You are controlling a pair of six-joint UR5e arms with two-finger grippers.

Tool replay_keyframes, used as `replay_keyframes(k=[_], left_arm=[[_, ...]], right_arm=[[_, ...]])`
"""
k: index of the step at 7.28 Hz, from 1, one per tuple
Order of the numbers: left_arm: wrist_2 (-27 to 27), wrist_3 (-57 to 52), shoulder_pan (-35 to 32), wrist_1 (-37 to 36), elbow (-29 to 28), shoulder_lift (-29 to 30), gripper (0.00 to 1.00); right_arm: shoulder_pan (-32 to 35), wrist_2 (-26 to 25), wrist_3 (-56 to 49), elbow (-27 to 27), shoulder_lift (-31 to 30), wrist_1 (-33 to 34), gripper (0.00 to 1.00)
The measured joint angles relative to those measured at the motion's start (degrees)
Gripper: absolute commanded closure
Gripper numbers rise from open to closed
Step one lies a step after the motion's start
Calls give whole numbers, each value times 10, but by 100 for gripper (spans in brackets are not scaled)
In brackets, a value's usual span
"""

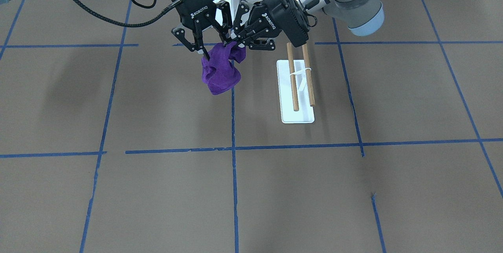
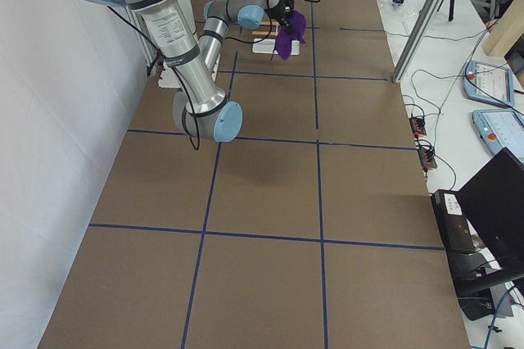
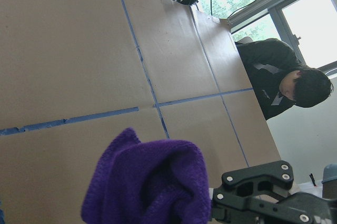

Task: Hang towel on rack

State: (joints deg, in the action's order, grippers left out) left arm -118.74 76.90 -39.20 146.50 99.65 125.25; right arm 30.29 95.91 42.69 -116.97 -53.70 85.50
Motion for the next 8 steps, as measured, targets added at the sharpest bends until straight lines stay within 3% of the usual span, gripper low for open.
replay_keyframes(k=[5,8], left_arm=[[0,3,0,0,0,1,100],[-4,0,-1,-6,4,-3,100]], right_arm=[[0,1,0,-37,-38,0,0],[11,28,-5,-115,-141,2,0]])
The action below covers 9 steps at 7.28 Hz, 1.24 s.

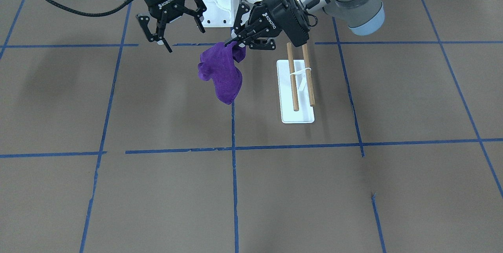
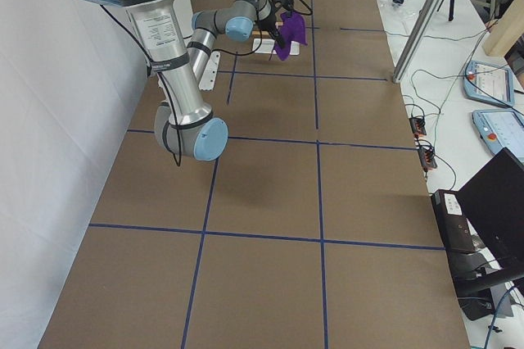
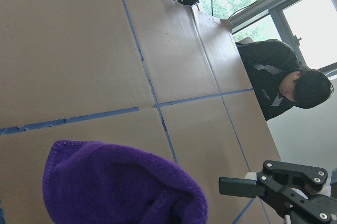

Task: Hang towel on rack

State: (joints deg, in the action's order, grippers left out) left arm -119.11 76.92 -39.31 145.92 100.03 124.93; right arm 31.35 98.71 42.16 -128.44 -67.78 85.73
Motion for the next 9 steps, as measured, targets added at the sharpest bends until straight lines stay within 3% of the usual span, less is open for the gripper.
replay_keyframes(k=[2,4,7,9], left_arm=[[1,-3,-2,-8,5,-14,100],[26,-13,-1,-65,34,-23,100],[165,-58,60,-281,135,-21,100],[237,-94,102,-428,192,-12,100]], right_arm=[[51,62,-9,-51,-69,28,0],[115,117,-32,-66,-87,80,0],[171,131,-75,-67,-94,147,0],[179,131,-85,-62,-100,156,0]])
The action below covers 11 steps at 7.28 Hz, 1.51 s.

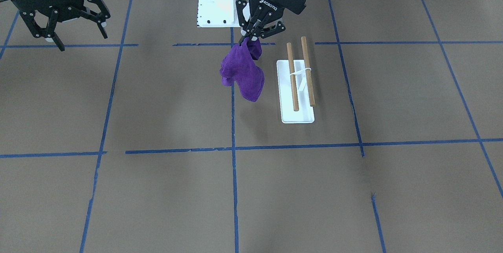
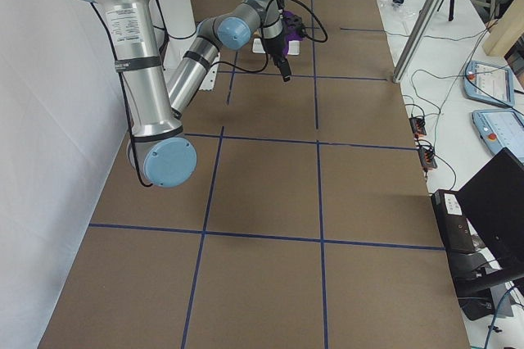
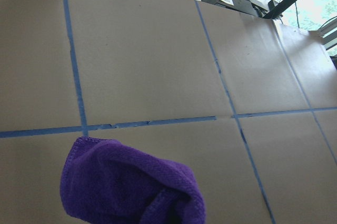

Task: Hang towel on rack

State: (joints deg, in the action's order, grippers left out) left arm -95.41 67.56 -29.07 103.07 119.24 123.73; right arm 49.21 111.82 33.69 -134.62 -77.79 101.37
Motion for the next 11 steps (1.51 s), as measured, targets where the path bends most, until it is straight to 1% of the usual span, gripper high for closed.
replay_keyframes(k=[2,5,9,11], left_arm=[[17,-57,13,-140,43,16,100],[34,-164,15,-326,81,42,100],[37,-276,24,-487,122,52,100],[61,-304,25,-577,139,82,100]], right_arm=[[0,-1,-2,1,-5,1,0],[0,-5,-2,1,-11,1,0],[-1,-7,-2,1,-12,1,0],[-1,-8,-1,1,-12,1,0]])
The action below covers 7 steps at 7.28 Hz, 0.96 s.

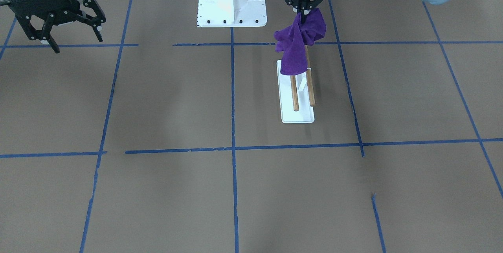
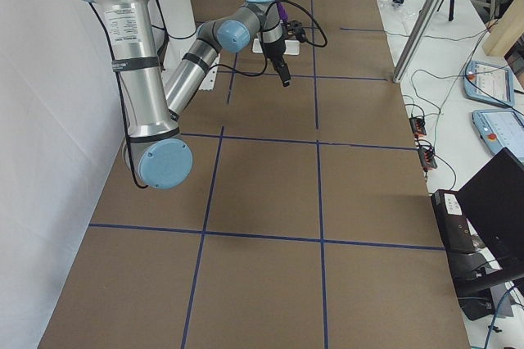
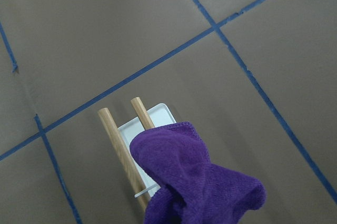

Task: Hang towel on rack

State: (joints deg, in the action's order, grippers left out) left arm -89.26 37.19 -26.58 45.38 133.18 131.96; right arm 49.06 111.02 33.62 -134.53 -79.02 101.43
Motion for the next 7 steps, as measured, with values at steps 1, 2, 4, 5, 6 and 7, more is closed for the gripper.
replay_keyframes(k=[1,2,4,5,6,7], left_arm=[[13,-4,0,-23,2,7,100],[25,-6,0,-39,2,10,100],[42,-6,-2,-57,2,11,100],[45,-6,-3,-60,2,12,100],[45,-6,-3,-60,0,12,100],[45,-5,-2,-59,-2,11,100]], right_arm=[[0,0,0,1,0,0,0],[-1,0,0,1,0,0,0],[0,0,0,2,1,0,0],[0,0,0,3,1,0,0],[0,0,0,3,2,-1,0],[0,0,0,3,2,-1,0]])
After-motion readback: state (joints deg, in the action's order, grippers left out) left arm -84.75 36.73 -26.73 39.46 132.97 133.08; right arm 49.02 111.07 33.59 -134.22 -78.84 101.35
